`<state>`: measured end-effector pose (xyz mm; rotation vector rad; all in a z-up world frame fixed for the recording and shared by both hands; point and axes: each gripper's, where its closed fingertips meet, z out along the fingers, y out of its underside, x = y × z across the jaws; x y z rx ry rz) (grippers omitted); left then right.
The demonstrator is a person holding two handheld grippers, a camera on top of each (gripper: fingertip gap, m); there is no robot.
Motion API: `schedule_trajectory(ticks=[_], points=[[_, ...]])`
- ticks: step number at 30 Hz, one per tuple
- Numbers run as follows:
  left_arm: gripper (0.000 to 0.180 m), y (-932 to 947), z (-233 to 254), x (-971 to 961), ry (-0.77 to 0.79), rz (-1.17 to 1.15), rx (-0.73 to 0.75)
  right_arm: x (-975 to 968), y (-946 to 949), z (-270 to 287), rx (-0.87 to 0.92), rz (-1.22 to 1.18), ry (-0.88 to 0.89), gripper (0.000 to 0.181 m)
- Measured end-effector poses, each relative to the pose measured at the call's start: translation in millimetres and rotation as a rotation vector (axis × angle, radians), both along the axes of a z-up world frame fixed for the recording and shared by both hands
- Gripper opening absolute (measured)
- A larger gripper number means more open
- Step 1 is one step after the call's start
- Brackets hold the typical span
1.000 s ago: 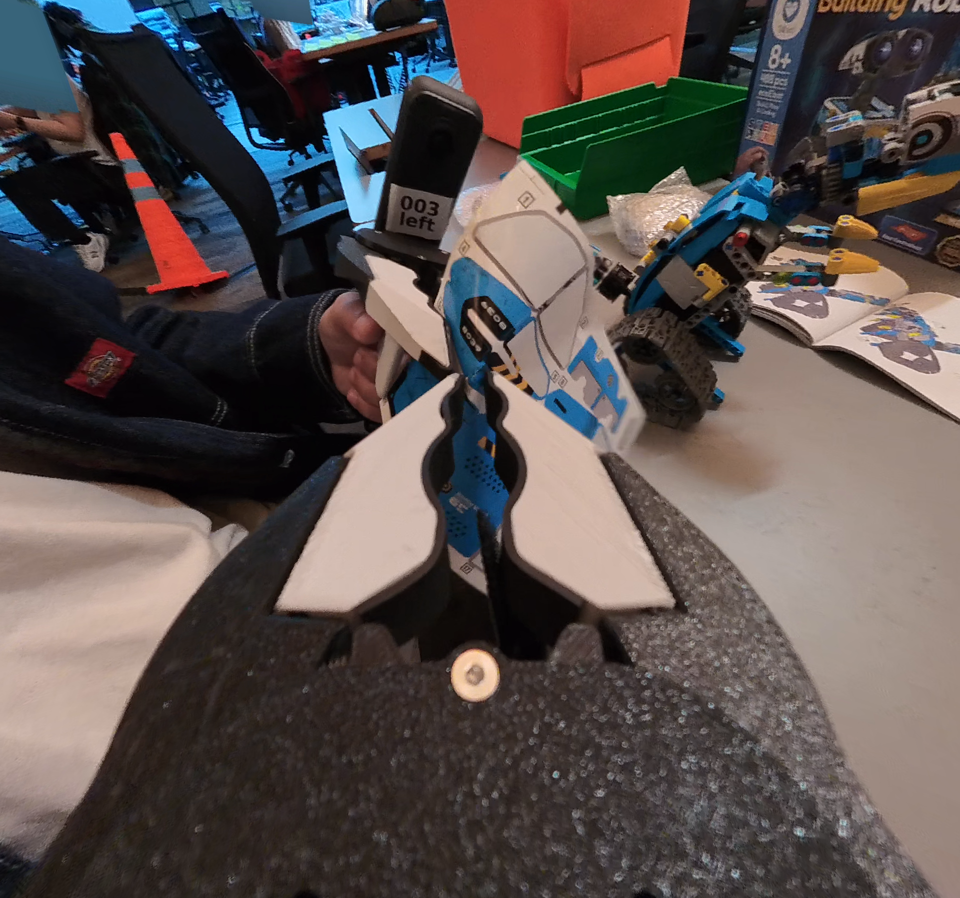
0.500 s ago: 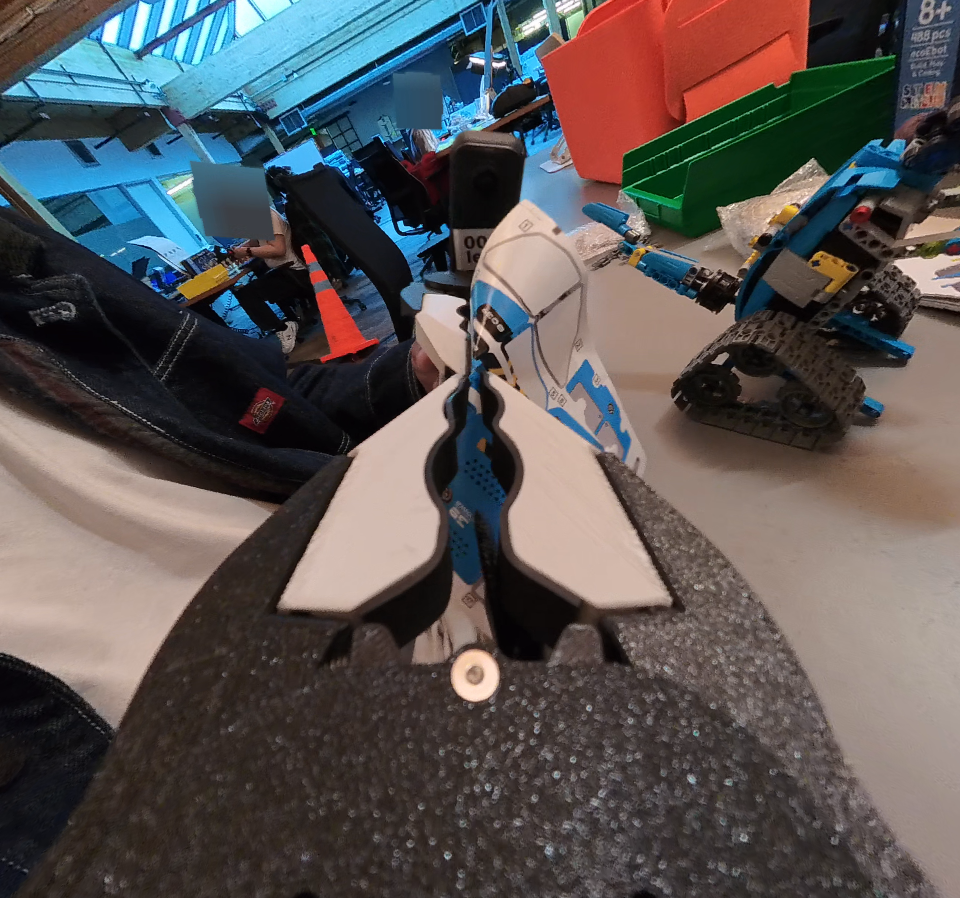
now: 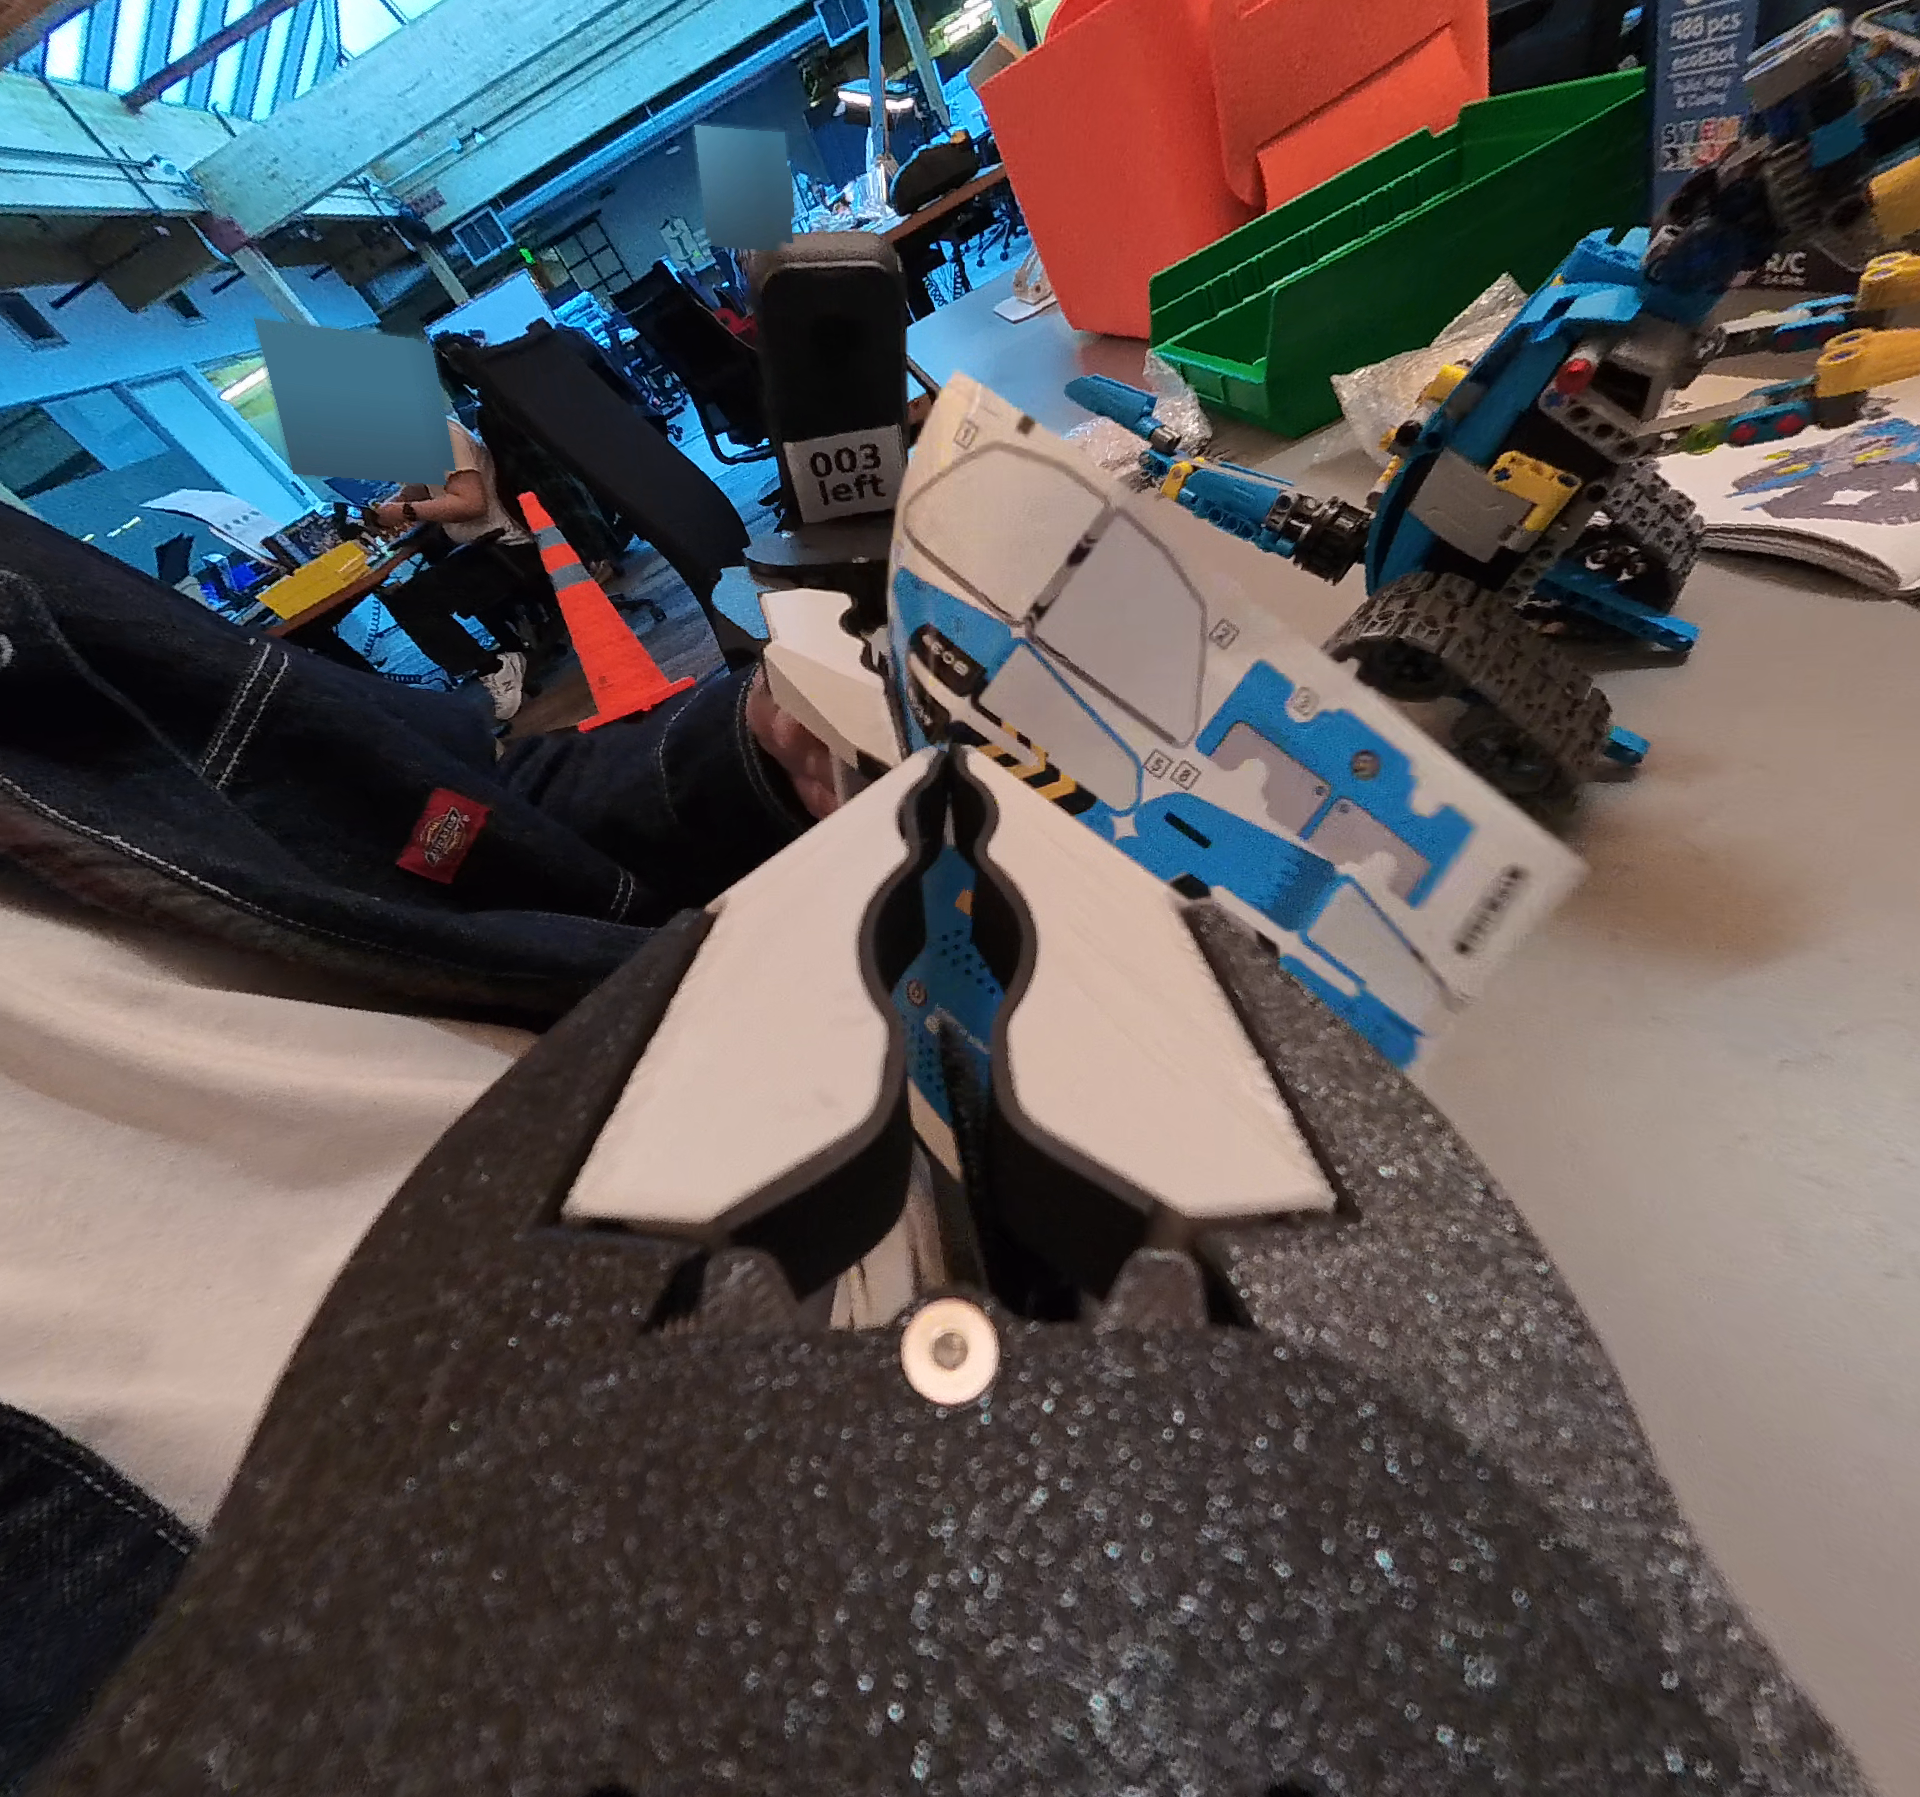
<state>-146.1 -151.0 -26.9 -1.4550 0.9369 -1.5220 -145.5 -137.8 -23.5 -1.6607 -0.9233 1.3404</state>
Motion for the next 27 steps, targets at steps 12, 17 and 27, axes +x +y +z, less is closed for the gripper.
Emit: schedule_trajectory(ticks=[12,17,27], points=[[0.000,12,-5,-12,0.025,0.051,-0.037,10,16,-3,0.040,-0.100,-0.063,0.000],[0.000,17,-6,-40,0.013,0.118,-0.065,11,24,3,0.077,-0.145,-0.076,0.000],[0.000,4,-4,-128,0.001,0.271,-0.103,-4,43,38,0.311,-0.258,-0.077,0.000]])
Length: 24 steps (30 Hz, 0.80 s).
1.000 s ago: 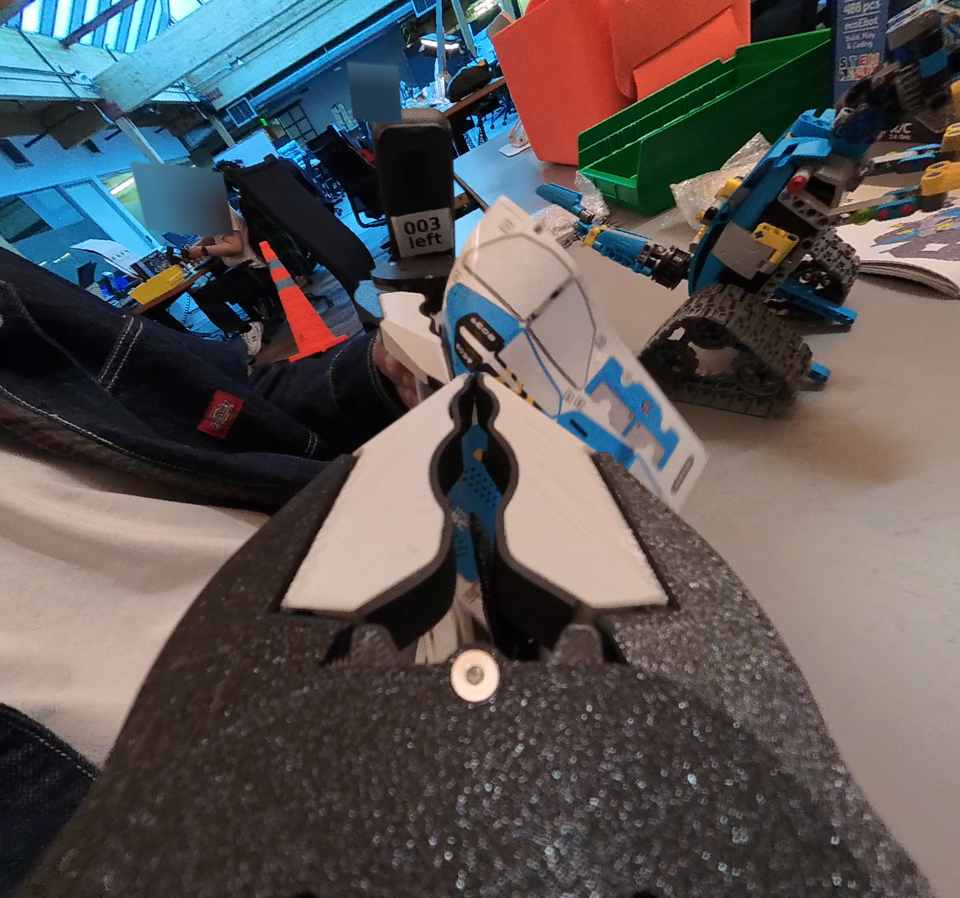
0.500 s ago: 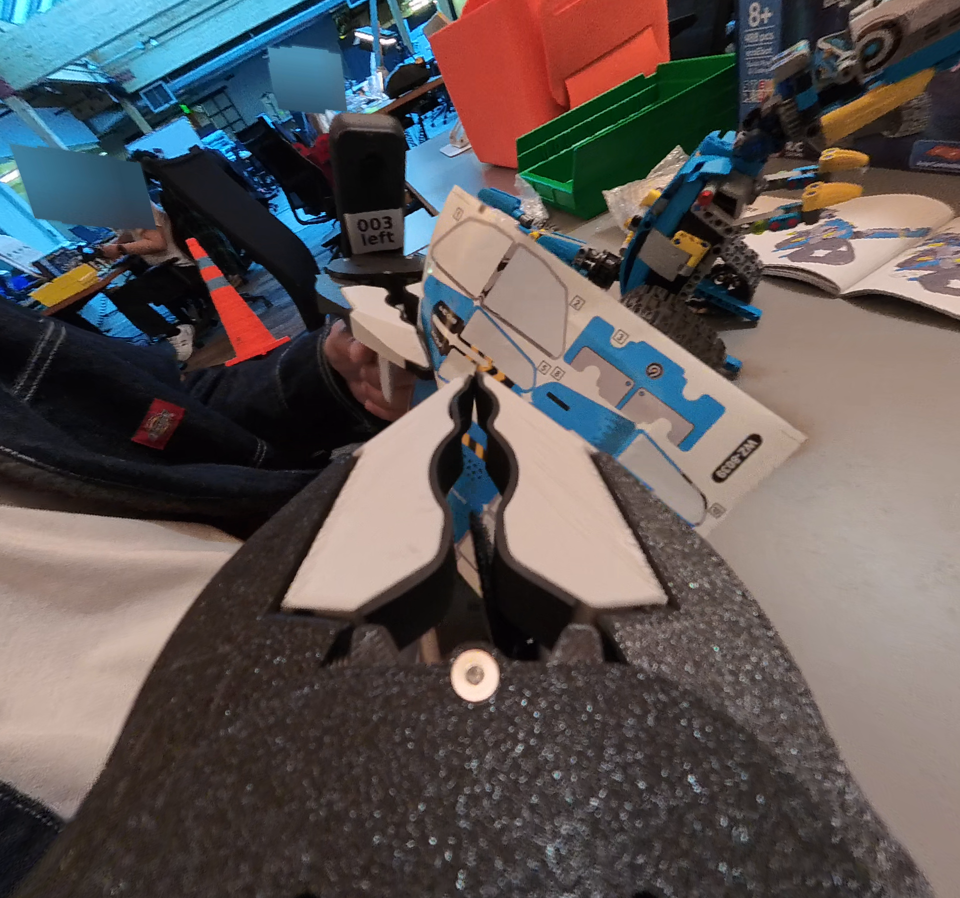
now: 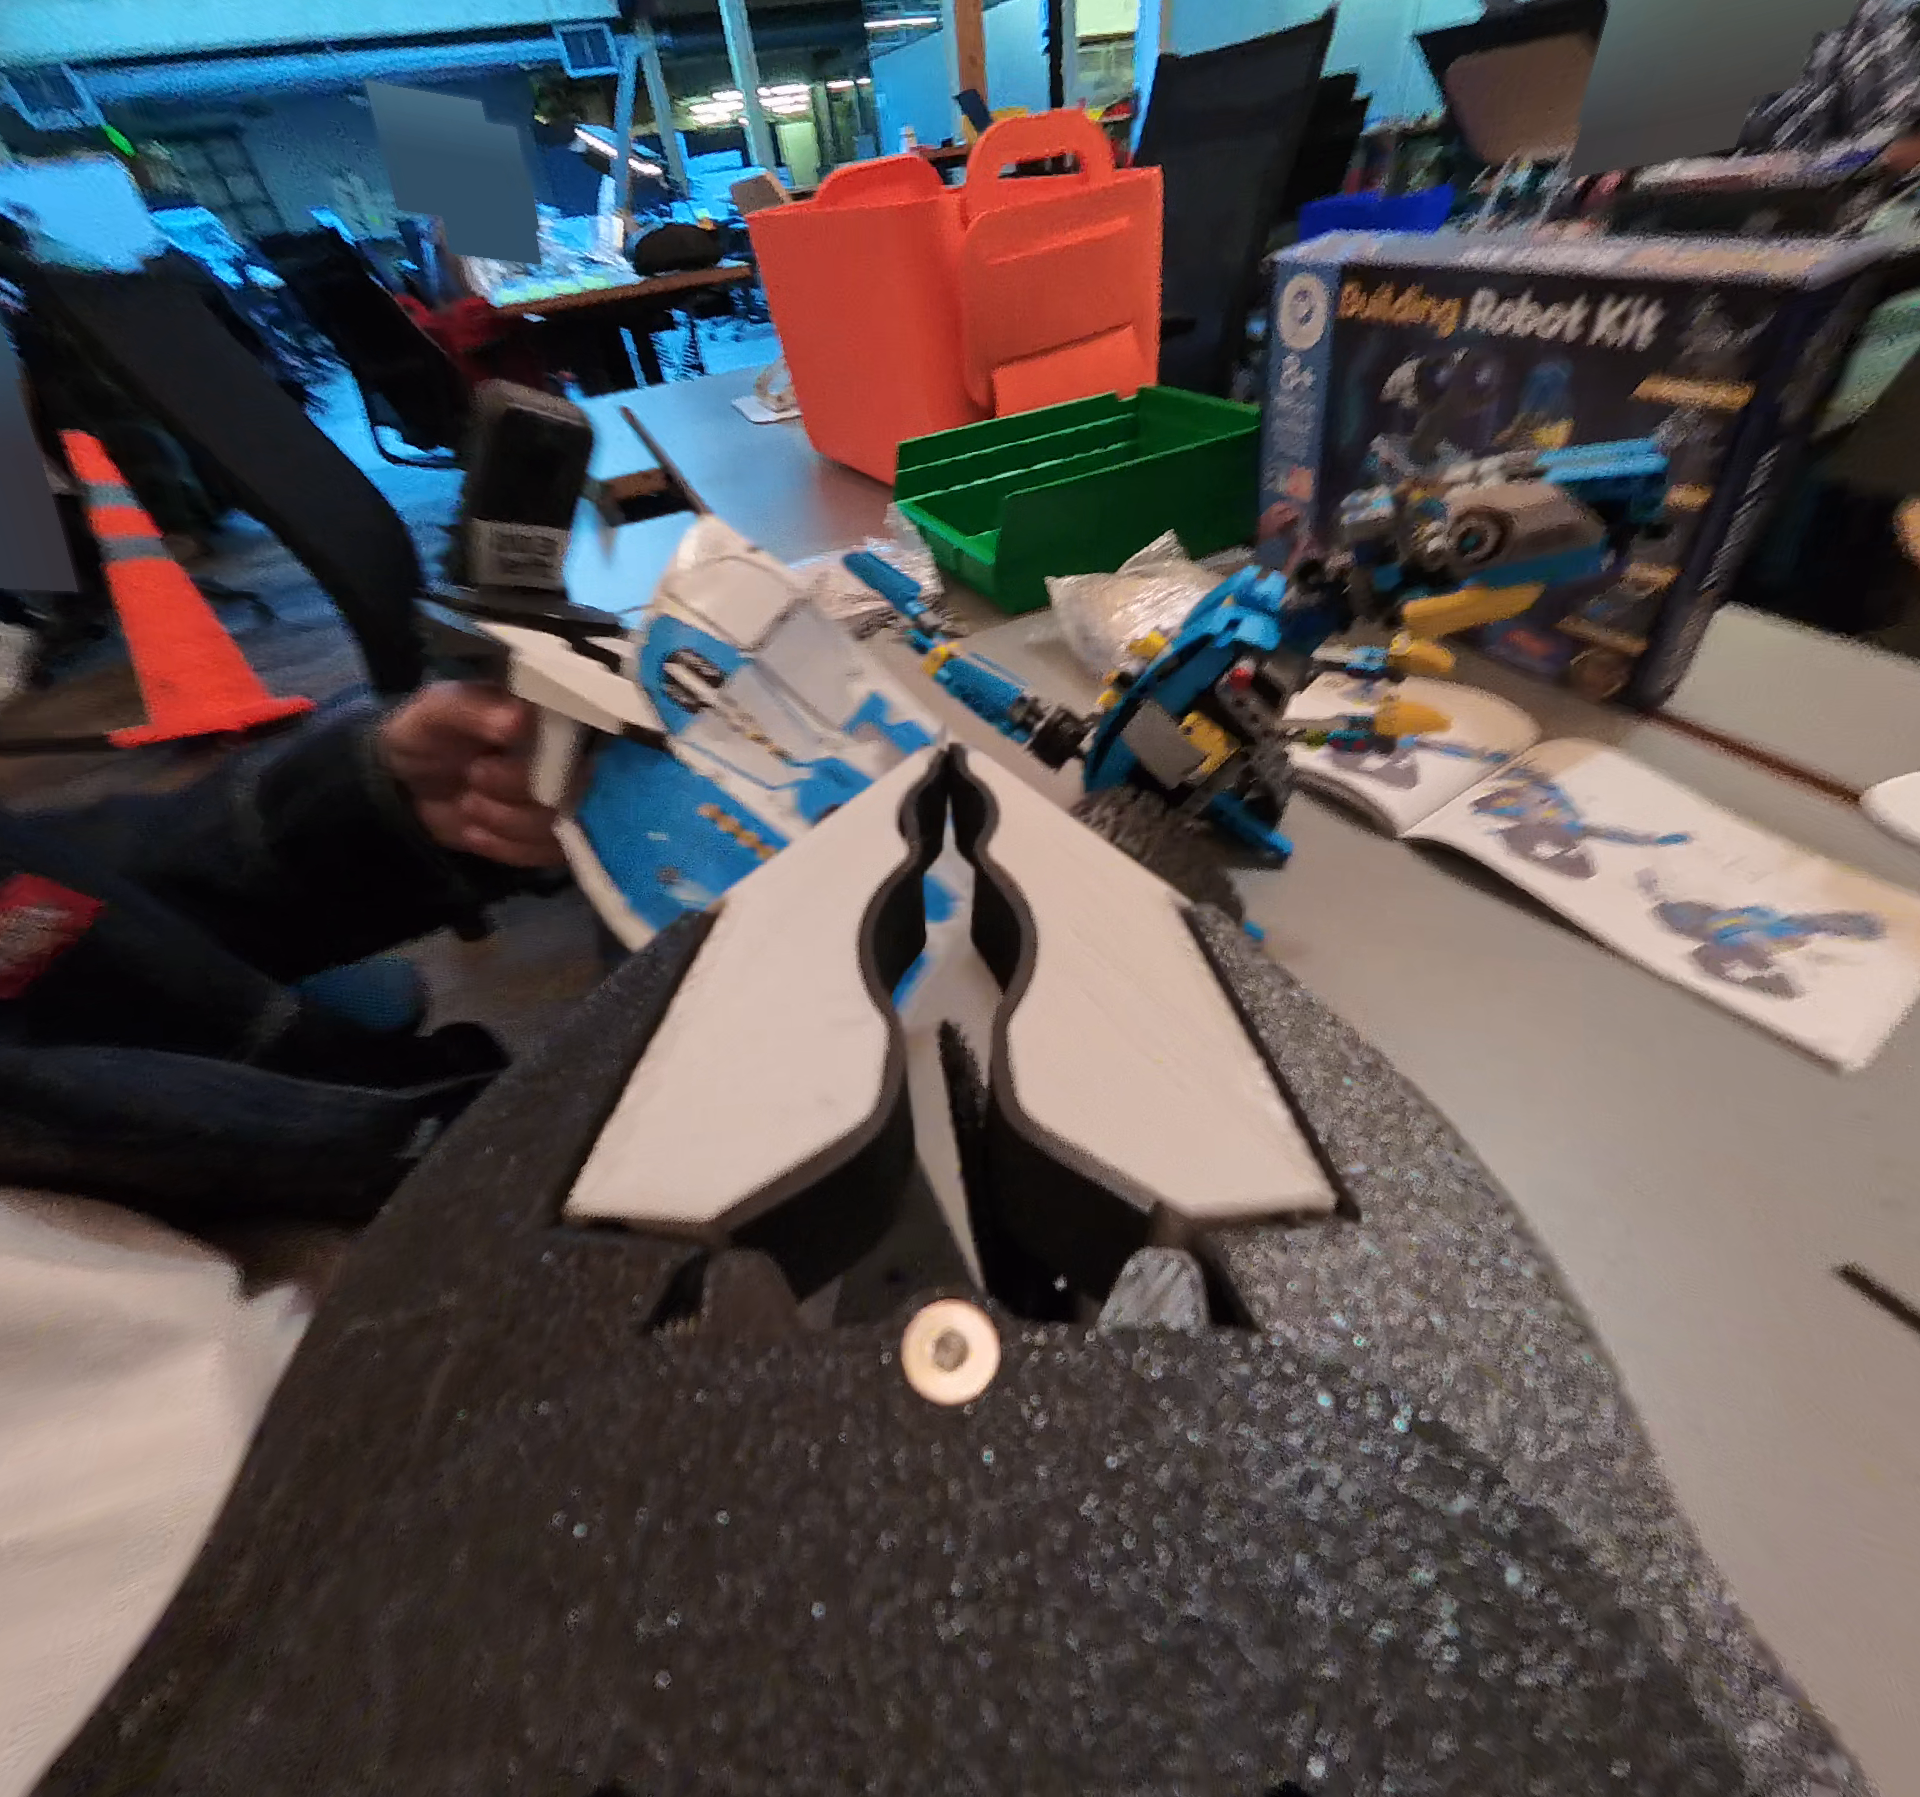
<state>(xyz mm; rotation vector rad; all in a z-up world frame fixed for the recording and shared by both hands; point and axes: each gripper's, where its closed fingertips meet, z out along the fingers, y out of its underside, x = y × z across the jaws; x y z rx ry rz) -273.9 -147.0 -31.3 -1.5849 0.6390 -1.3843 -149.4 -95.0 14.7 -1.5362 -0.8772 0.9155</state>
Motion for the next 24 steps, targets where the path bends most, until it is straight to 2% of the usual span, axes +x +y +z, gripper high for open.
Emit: schedule_trajectory(ticks=[3,7,15,22,24], points=[[0.000,-16,-5,-48,0.037,0.070,-0.024,-9,5,1,0.166,-0.071,-0.095,0.000],[0.000,0,-41,-122,0.074,0.272,-0.194,-36,10,-13,0.344,-0.116,-0.248,0.000],[0.000,26,-97,-201,0.193,0.501,-0.388,-78,17,-35,0.467,-0.120,-0.399,0.000],[0.000,54,-116,-240,0.145,0.574,-0.584,-85,30,-46,0.452,-0.133,-0.425,0.000],[0.000,66,-118,-249,0.149,0.592,-0.600,-86,33,-47,0.451,-0.138,-0.425,0.000]])
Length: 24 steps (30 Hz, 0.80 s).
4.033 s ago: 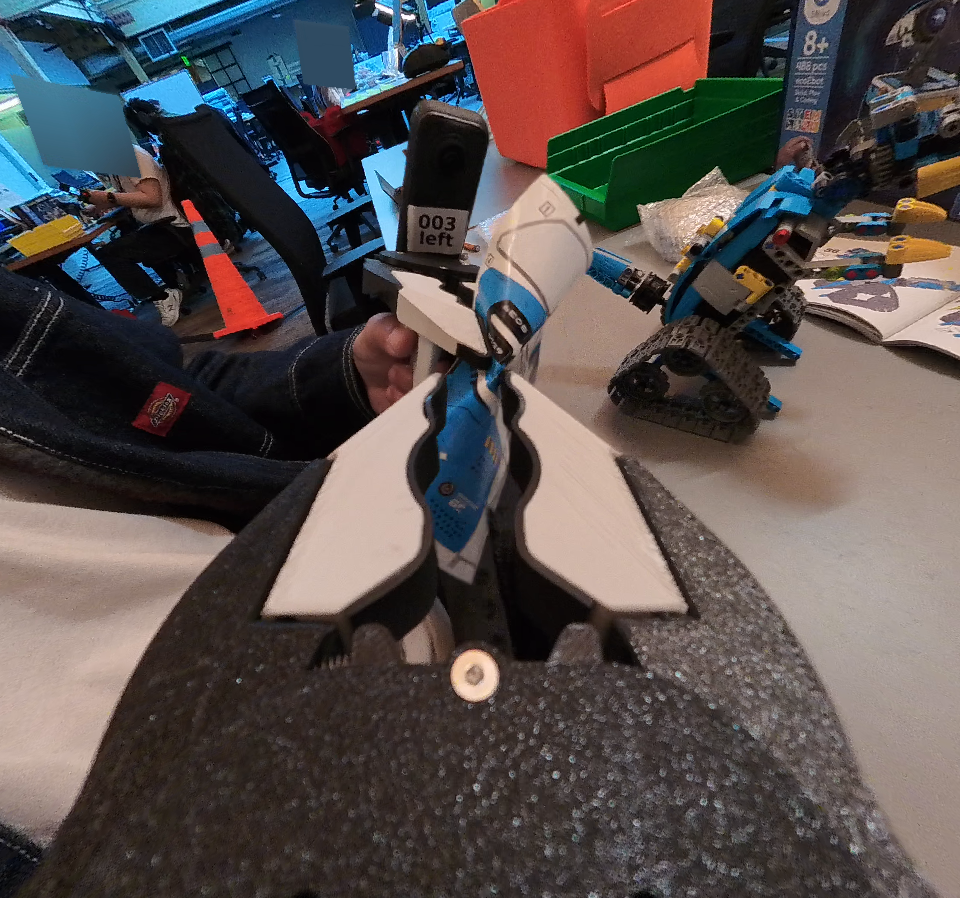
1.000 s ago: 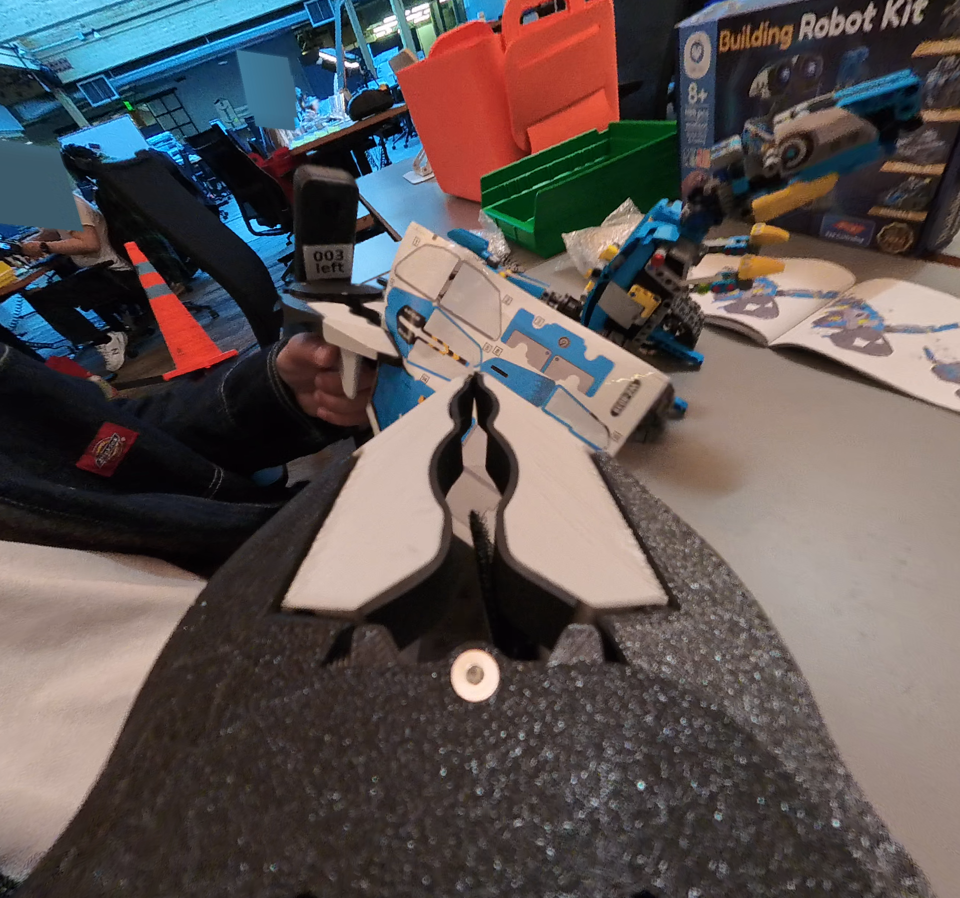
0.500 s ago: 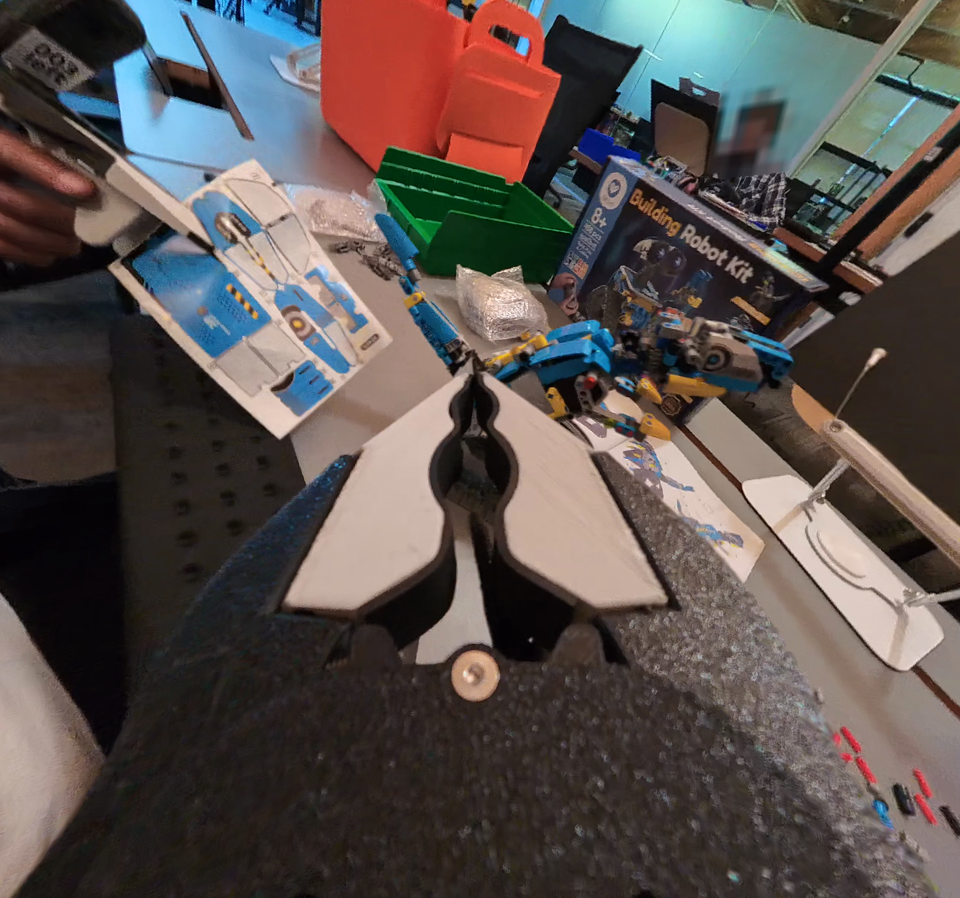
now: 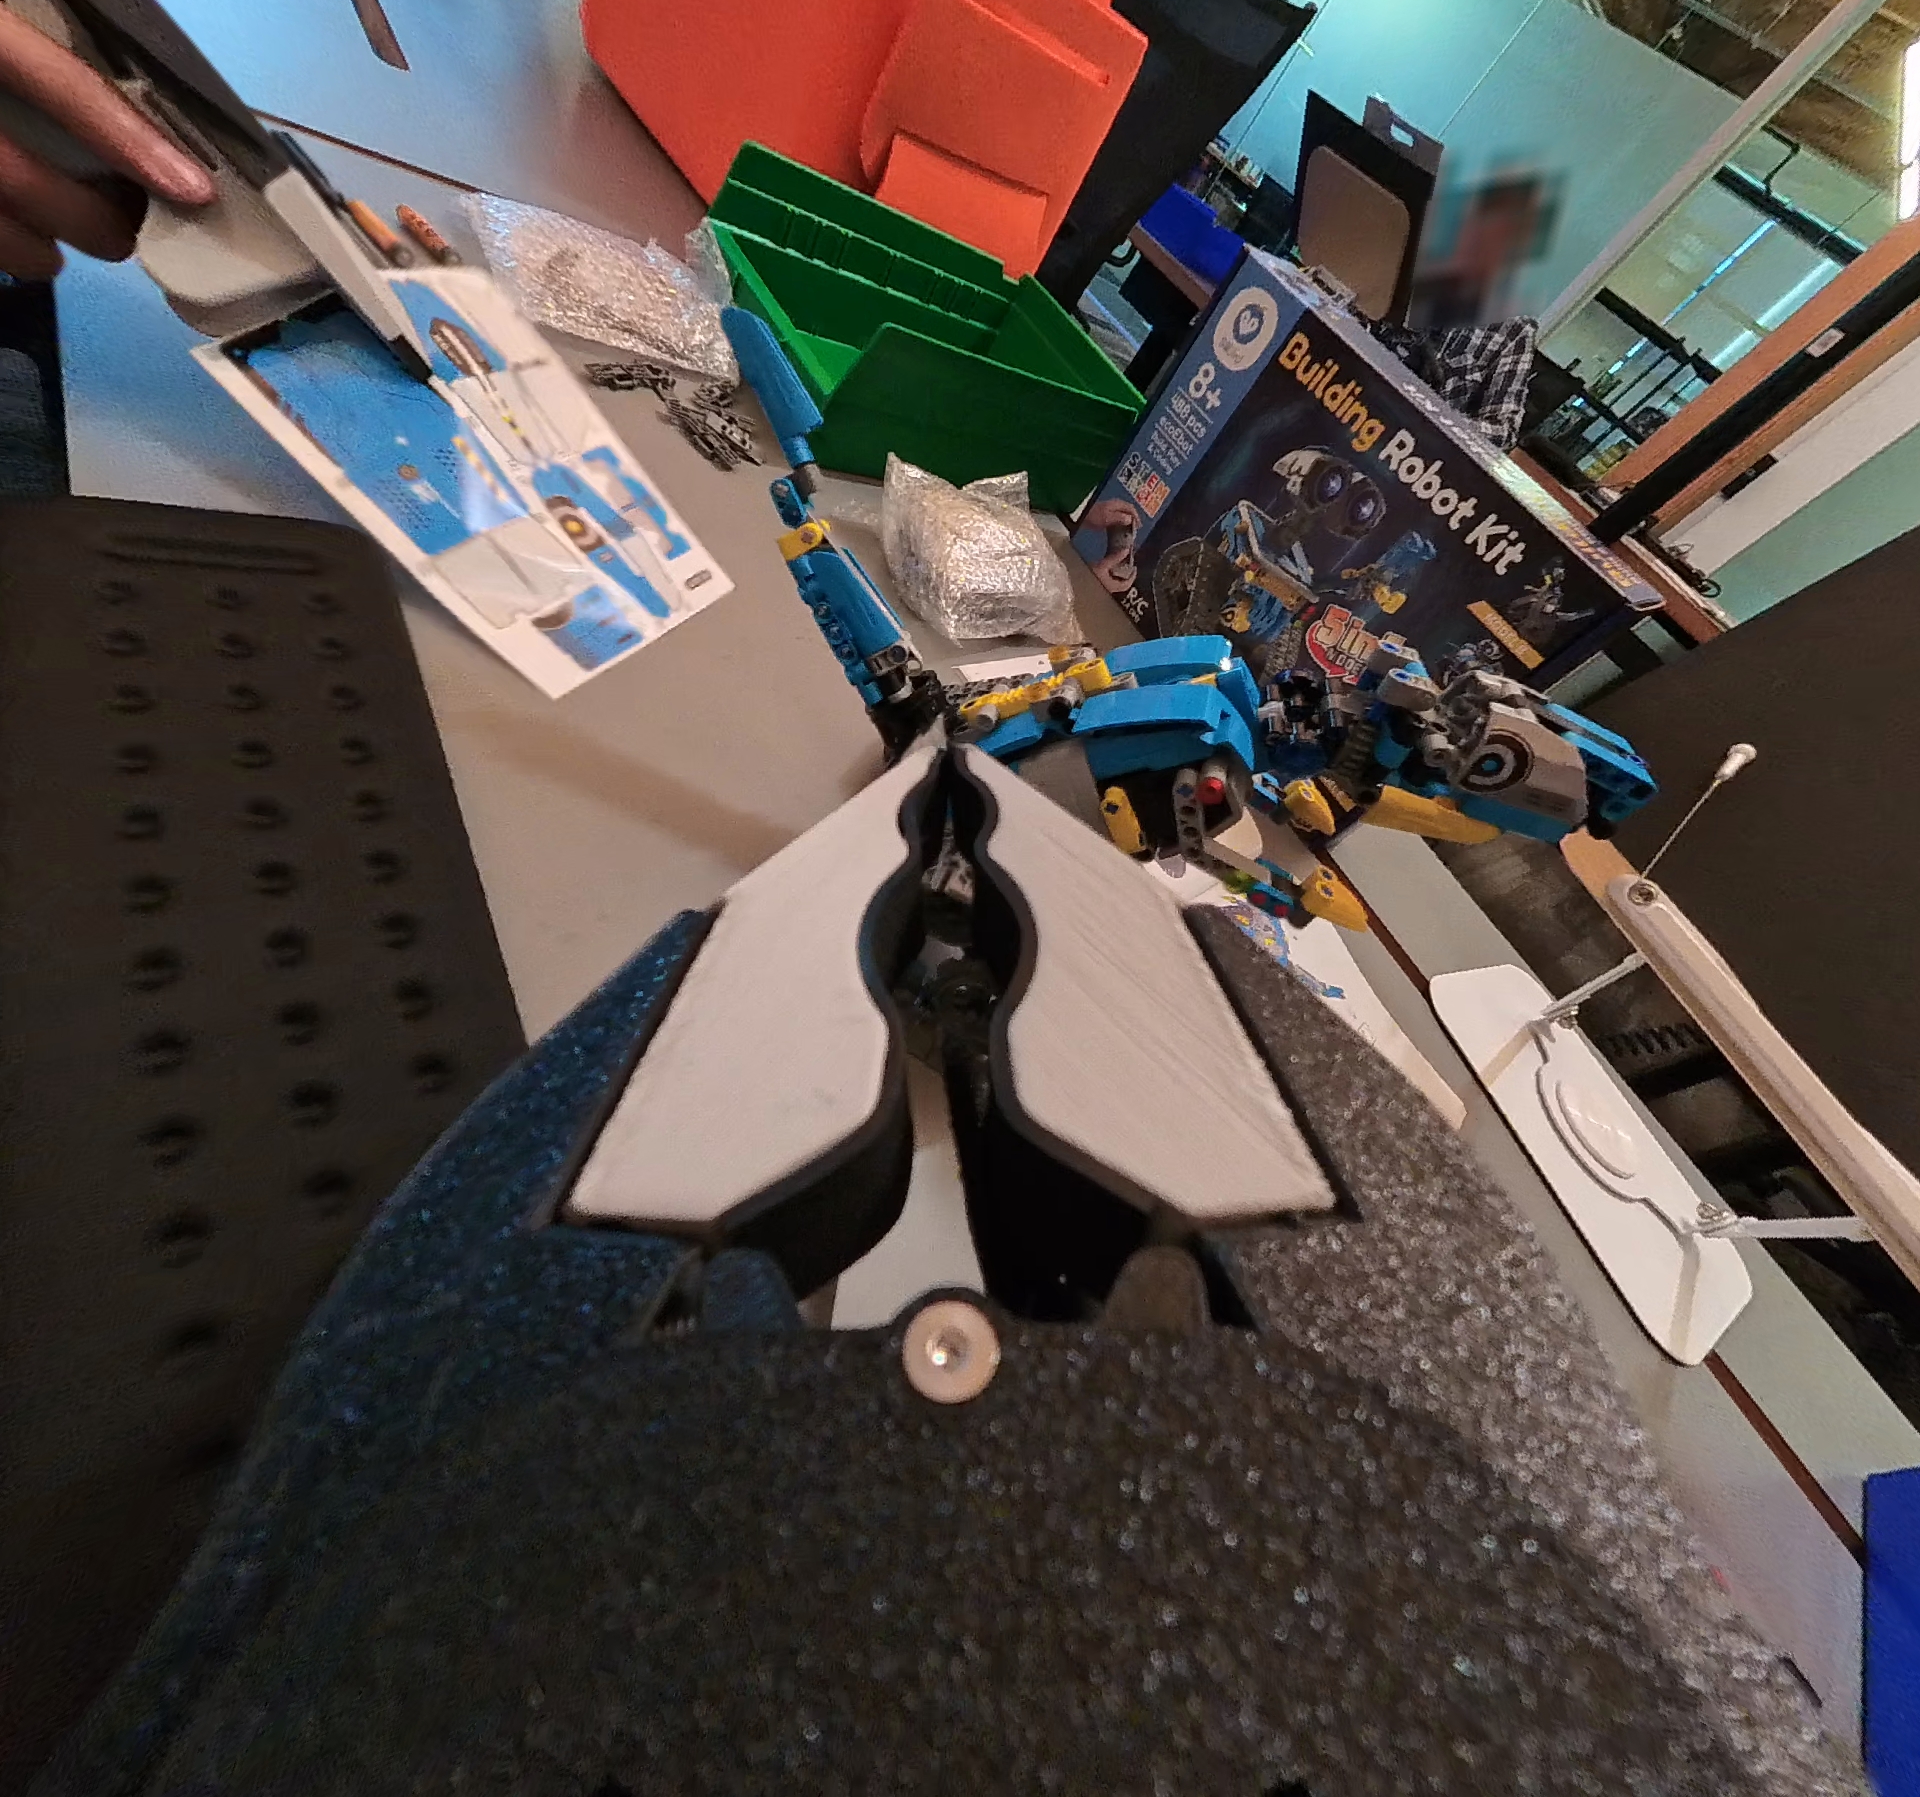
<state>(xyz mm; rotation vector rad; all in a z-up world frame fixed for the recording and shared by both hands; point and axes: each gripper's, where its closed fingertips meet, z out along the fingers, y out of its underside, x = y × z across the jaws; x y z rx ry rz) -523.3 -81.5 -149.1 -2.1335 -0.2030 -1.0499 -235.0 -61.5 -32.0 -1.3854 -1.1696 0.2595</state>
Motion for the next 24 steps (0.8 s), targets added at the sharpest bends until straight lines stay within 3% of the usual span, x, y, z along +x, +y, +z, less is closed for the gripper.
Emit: schedule_trajectory(ticks=[4,7,14,24], points=[[0.003,19,-6,-21,0.058,0.050,-0.041,-1,6,0,-0.004,-0.004,0.003,0.000],[0.020,22,-8,-27,0.095,0.053,-0.061,0,8,-2,-0.018,-0.008,0.012,0.000],[0.000,15,1,-25,0.132,0.038,0.012,-1,8,-10,-0.040,0.000,0.022,0.000],[0.000,7,4,-21,0.190,0.010,0.048,-3,6,-6,-0.009,0.001,0.036,0.000]])
